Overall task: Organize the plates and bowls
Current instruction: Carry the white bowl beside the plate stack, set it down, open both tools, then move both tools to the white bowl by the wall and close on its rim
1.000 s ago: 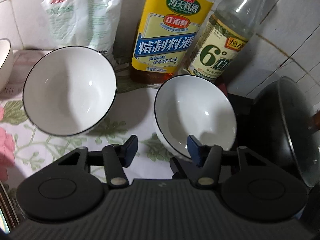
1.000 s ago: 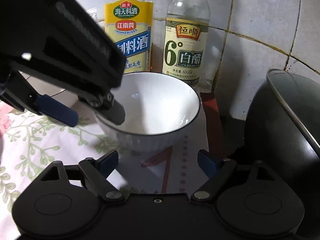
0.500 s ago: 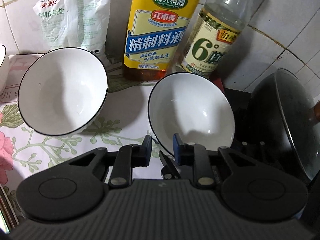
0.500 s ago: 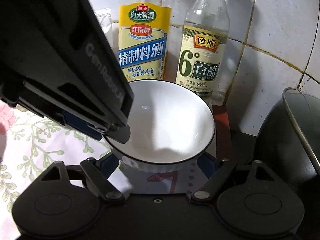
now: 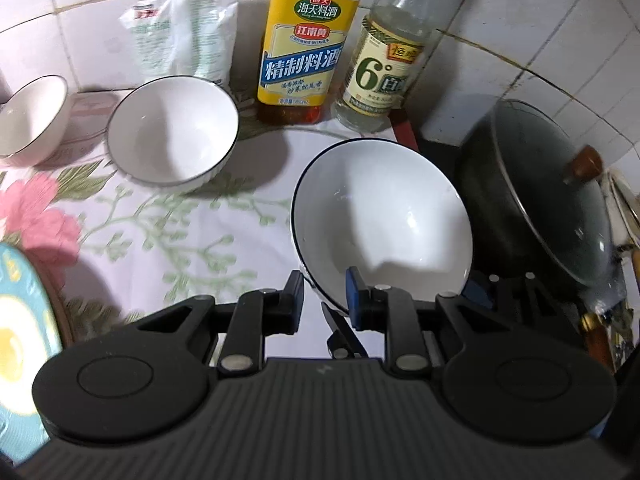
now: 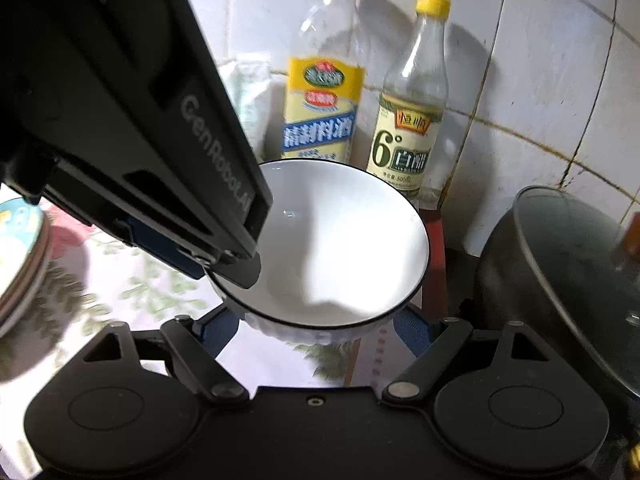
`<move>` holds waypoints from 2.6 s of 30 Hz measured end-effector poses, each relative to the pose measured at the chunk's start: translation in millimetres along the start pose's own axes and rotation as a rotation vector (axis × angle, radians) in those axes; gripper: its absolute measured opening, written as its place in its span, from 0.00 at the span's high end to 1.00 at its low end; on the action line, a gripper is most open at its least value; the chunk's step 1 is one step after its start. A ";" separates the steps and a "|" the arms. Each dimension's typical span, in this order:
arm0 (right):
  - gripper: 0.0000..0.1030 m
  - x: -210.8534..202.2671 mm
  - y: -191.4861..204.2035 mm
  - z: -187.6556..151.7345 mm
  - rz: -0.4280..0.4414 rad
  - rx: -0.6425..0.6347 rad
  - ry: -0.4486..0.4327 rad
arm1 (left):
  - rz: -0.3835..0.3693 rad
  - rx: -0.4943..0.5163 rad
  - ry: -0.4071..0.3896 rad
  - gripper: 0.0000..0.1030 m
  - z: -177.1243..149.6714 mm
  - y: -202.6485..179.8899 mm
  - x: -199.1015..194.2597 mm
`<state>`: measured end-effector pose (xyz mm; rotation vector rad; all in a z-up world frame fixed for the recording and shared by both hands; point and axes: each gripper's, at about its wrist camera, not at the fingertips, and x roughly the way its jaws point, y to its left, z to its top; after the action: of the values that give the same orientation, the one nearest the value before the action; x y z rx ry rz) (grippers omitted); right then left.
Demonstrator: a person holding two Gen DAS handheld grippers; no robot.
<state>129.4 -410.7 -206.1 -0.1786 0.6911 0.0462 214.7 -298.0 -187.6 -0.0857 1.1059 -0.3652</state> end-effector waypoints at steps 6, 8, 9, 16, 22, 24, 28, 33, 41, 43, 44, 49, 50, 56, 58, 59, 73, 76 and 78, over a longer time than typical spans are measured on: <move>0.15 -36.4 22.0 -12.1 0.012 -0.017 -0.008 | 0.004 0.004 0.005 0.80 -26.2 7.3 -32.9; 0.15 -39.9 27.5 -15.9 0.026 -0.014 0.002 | 0.009 0.010 0.005 0.80 -36.2 12.4 -39.1; 0.15 -42.8 32.3 -19.6 0.034 -0.015 0.004 | 0.013 0.006 0.007 0.80 -40.9 16.1 -42.2; 0.15 -56.7 63.3 -44.3 0.067 -0.032 0.030 | 0.004 -0.017 0.053 0.80 -67.1 42.8 -49.9; 0.15 -48.6 80.7 -55.7 0.091 -0.033 0.060 | 0.010 -0.038 0.074 0.80 -85.7 59.6 -41.9; 0.15 -43.9 84.4 -56.9 0.100 -0.026 0.065 | 0.017 -0.041 0.076 0.80 -88.2 64.3 -39.5; 0.15 -33.2 88.1 -58.7 0.118 -0.001 0.072 | 0.019 -0.078 0.080 0.80 -88.3 76.2 -33.8; 0.15 -21.4 94.8 -60.0 0.126 -0.017 0.091 | 0.029 -0.086 0.092 0.80 -88.9 84.6 -23.5; 0.16 -20.0 98.9 -58.7 0.121 -0.030 0.121 | 0.014 -0.098 0.110 0.80 -89.6 92.9 -18.3; 0.16 -22.3 97.6 -56.6 0.123 -0.017 0.139 | 0.014 -0.097 0.125 0.79 -88.4 93.6 -18.5; 0.16 -25.8 97.7 -56.7 0.124 -0.013 0.142 | 0.020 -0.092 0.132 0.77 -88.2 93.5 -19.6; 0.16 -52.2 94.6 -57.5 0.097 0.036 0.126 | 0.023 -0.029 0.104 0.61 -89.5 94.4 -37.2; 0.16 -59.2 93.4 -57.7 0.090 0.054 0.117 | 0.024 -0.022 0.101 0.61 -89.5 95.7 -42.1; 0.16 -96.4 84.9 -48.7 0.081 0.105 0.068 | 0.010 -0.007 0.093 0.60 -90.0 105.4 -75.8; 0.16 -106.8 82.5 -42.4 0.086 0.105 0.056 | 0.007 -0.007 0.088 0.60 -89.4 109.1 -87.1; 0.16 -112.0 81.8 -39.1 0.088 0.099 0.051 | 0.003 -0.008 0.087 0.59 -88.7 110.8 -92.5; 0.15 -134.4 63.1 34.6 0.083 -0.019 -0.010 | 0.020 0.036 0.067 0.48 -54.6 119.2 -142.4; 0.15 -131.3 51.1 52.4 0.147 -0.005 -0.012 | 0.023 0.018 0.041 0.48 -42.0 121.0 -142.7; 0.16 -126.6 45.4 64.1 0.173 -0.009 -0.014 | 0.023 0.001 0.010 0.48 -32.6 122.2 -141.8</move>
<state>67.6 -352.5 -83.6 -0.1267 0.6916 0.2157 159.8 -133.0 -111.0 -0.0704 1.1158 -0.3463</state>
